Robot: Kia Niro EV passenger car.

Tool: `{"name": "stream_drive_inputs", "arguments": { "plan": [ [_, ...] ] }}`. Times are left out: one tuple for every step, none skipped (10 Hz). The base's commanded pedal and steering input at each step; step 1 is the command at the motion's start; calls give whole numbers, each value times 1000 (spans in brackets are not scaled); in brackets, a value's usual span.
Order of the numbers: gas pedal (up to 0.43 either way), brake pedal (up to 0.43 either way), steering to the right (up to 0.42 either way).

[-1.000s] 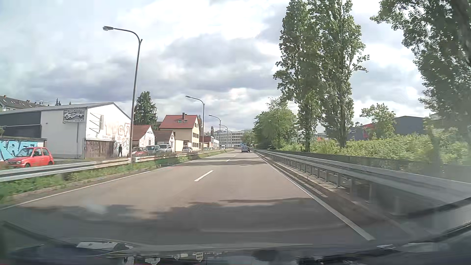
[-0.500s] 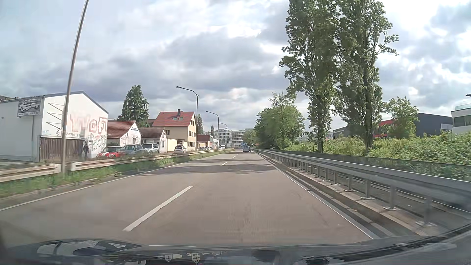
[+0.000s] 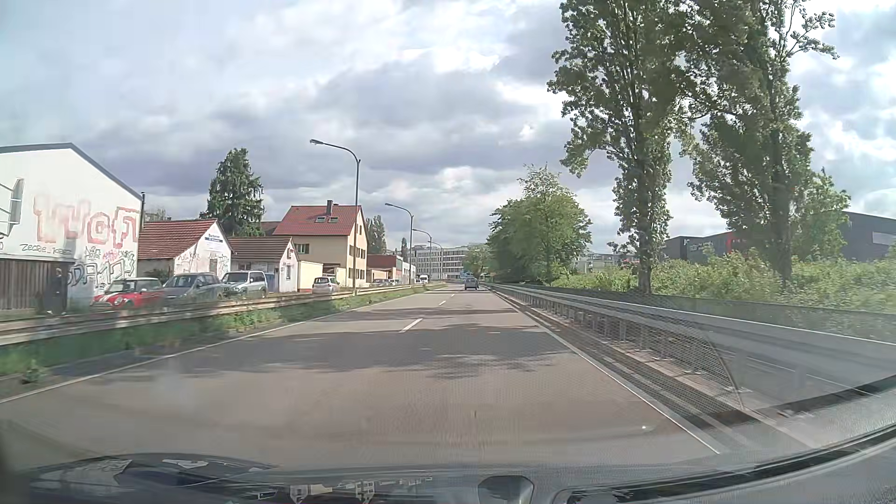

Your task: Follow the waypoints while adhering to traffic rules and regulations

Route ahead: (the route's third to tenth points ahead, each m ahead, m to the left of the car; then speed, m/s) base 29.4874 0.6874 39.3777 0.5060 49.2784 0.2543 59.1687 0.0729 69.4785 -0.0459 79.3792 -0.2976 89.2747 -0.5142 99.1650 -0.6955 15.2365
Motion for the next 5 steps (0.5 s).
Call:
{"name": "stream_drive_inputs", "arguments": {
  "plan": [
    [110, 0, 3],
    [110, 0, 8],
    [110, 0, 9],
    [110, 0, 9],
    [110, 0, 8]
  ]
}}
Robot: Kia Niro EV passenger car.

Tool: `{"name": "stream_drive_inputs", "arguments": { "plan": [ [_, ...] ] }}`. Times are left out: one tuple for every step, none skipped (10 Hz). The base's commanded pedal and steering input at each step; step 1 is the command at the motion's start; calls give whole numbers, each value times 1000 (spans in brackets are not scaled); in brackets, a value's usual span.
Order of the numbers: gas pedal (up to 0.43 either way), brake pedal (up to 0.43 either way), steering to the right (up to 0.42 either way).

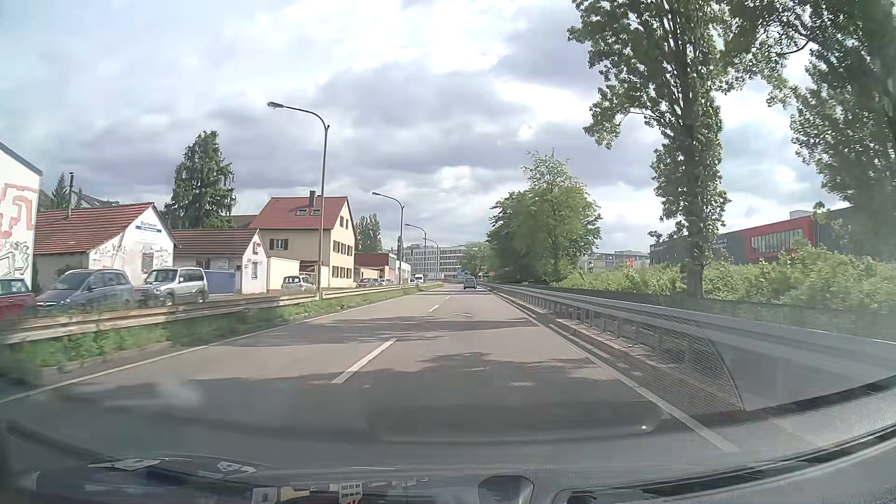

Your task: Follow the waypoints while adhering to traffic rules and regulations

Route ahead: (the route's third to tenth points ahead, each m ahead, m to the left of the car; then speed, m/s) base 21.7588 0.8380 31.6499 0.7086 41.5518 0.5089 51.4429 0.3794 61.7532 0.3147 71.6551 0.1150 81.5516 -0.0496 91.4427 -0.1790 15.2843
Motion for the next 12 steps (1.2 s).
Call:
{"name": "stream_drive_inputs", "arguments": {
  "plan": [
    [110, 0, 8],
    [110, 0, 8],
    [110, 0, 8],
    [110, 0, 8],
    [110, 0, 7],
    [110, 0, 6],
    [110, 0, 5],
    [110, 0, 4],
    [110, 0, 3],
    [110, 0, 3],
    [110, 0, 3],
    [110, 0, 2]
  ]
}}
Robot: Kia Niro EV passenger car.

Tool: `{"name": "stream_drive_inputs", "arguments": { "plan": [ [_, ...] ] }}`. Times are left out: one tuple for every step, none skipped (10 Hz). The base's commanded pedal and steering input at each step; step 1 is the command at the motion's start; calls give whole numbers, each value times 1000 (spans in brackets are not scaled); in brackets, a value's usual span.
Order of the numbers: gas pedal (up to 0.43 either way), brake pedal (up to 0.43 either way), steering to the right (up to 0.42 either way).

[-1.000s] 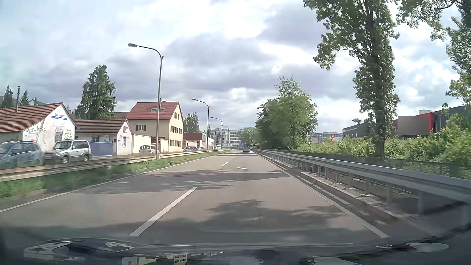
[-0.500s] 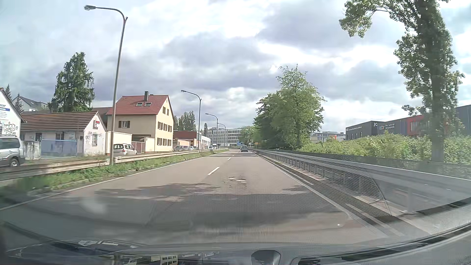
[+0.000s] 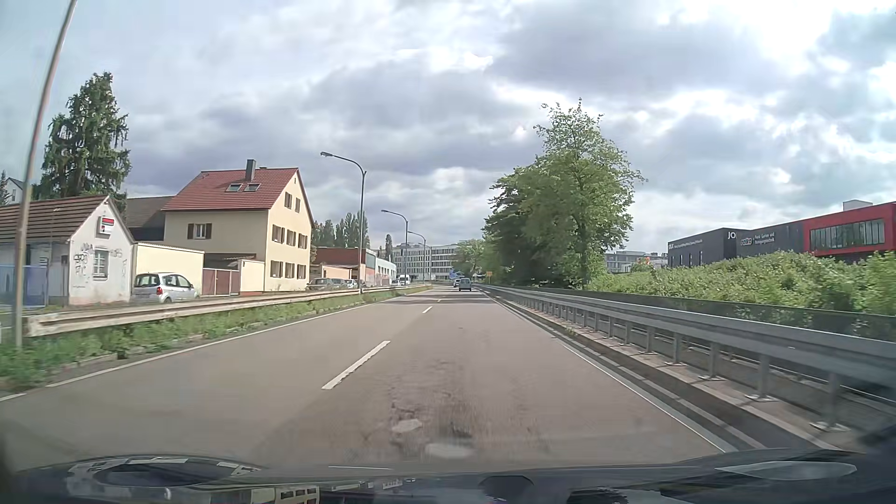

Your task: Follow the waypoints while adhering to traffic rules and regulations

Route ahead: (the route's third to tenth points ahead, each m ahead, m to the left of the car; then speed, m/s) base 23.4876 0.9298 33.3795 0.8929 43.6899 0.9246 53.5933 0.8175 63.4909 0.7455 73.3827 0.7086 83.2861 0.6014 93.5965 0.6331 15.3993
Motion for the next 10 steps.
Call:
{"name": "stream_drive_inputs", "arguments": {
  "plan": [
    [110, 0, 3],
    [110, 0, 2],
    [110, 0, 2],
    [110, 0, 2],
    [110, 0, 2],
    [110, 0, 2],
    [110, 0, 1],
    [110, 0, 1],
    [110, 0, 1],
    [110, 0, 1]
  ]
}}
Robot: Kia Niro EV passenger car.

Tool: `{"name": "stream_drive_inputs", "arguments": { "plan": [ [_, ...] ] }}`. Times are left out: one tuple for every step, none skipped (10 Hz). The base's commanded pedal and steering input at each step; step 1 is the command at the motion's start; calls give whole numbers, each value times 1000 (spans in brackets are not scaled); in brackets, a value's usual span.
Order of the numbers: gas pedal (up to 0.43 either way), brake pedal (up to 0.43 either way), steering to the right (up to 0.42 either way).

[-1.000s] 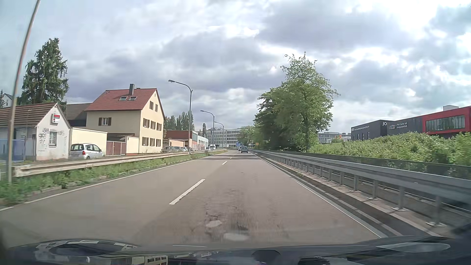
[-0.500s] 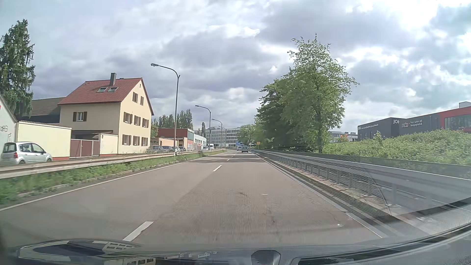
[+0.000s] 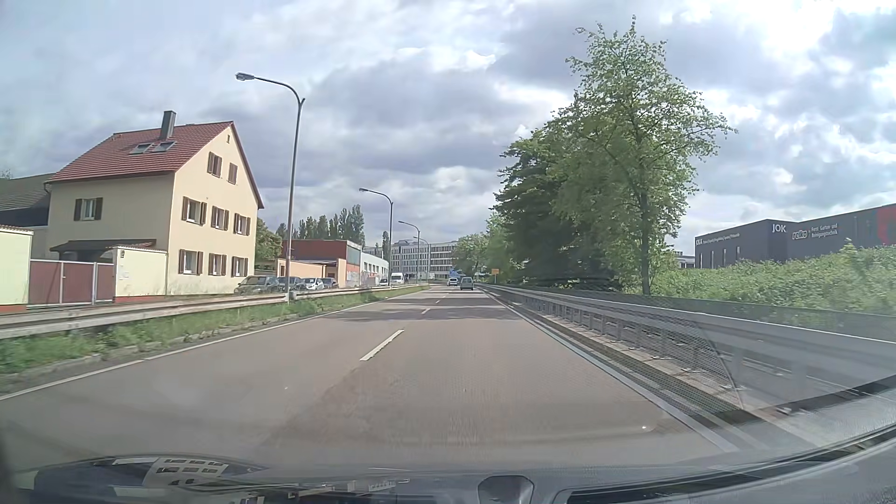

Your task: Follow the waypoints while adhering to traffic rules and regulations

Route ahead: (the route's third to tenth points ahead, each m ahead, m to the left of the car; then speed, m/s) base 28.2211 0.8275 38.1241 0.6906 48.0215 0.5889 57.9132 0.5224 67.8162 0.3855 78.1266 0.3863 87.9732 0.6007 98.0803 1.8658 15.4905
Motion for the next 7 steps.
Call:
{"name": "stream_drive_inputs", "arguments": {
  "plan": [
    [110, 0, 1],
    [110, 0, 1],
    [110, 0, 1],
    [110, 0, 2],
    [110, 0, 3],
    [110, 0, 3],
    [110, 0, 3]
  ]
}}
